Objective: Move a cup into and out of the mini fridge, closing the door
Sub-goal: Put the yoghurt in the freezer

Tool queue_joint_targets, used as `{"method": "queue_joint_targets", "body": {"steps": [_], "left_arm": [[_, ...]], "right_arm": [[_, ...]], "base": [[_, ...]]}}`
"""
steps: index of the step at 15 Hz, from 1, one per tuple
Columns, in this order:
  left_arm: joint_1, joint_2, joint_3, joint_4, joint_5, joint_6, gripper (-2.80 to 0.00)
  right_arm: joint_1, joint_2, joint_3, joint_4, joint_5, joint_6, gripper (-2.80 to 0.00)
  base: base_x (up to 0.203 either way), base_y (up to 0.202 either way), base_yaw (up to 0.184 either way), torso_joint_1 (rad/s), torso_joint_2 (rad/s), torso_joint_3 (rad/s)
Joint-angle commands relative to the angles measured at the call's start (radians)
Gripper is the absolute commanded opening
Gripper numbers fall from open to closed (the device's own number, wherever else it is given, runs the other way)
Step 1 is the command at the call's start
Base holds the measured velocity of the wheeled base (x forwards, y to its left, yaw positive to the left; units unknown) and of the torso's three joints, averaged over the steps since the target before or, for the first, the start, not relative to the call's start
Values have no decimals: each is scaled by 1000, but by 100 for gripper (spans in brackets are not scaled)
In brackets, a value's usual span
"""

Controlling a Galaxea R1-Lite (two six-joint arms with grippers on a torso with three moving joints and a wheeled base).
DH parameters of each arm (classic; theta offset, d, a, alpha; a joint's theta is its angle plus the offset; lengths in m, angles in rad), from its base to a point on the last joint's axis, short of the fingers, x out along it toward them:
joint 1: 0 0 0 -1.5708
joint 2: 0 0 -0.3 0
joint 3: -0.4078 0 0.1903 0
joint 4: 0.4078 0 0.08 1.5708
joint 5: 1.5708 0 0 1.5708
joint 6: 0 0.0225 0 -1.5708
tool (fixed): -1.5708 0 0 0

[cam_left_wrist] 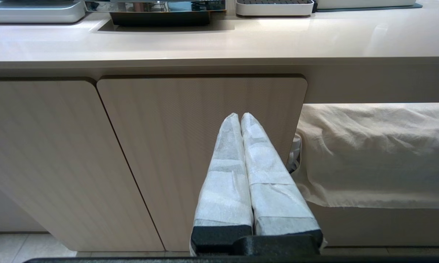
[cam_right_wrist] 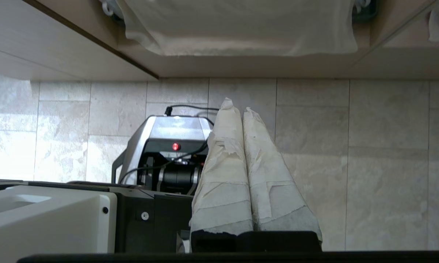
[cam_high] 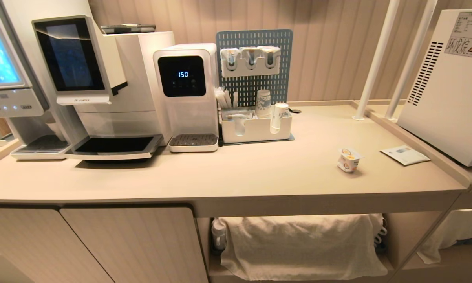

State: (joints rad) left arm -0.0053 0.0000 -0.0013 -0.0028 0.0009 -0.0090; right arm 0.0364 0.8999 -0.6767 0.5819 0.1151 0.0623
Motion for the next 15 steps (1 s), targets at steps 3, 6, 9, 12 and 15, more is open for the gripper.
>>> {"method": "queue_joint_targets", "body": {"steps": [3,6,9,12,15], "left_arm": [[-1,0,1,0,1,0,-280],[-1,0,0,0,1,0,-280],[-1,0,0,0,1,0,-280],[-1,0,0,0,1,0,-280],[-1,0,0,0,1,0,-280]], "right_arm": [[3,91,58,-22,6,-2,-280],[4,153,101,-71,28,-5,-280],[4,215,108,-144,116,-16,-280],[4,277,121,-216,117,-45,-280],[5,295,115,-220,122,-50,-280]], "base": [[0,0,0,0,0,0],[0,0,0,0,0,0],[0,0,0,0,0,0],[0,0,0,0,0,0],[0,0,0,0,0,0]]}}
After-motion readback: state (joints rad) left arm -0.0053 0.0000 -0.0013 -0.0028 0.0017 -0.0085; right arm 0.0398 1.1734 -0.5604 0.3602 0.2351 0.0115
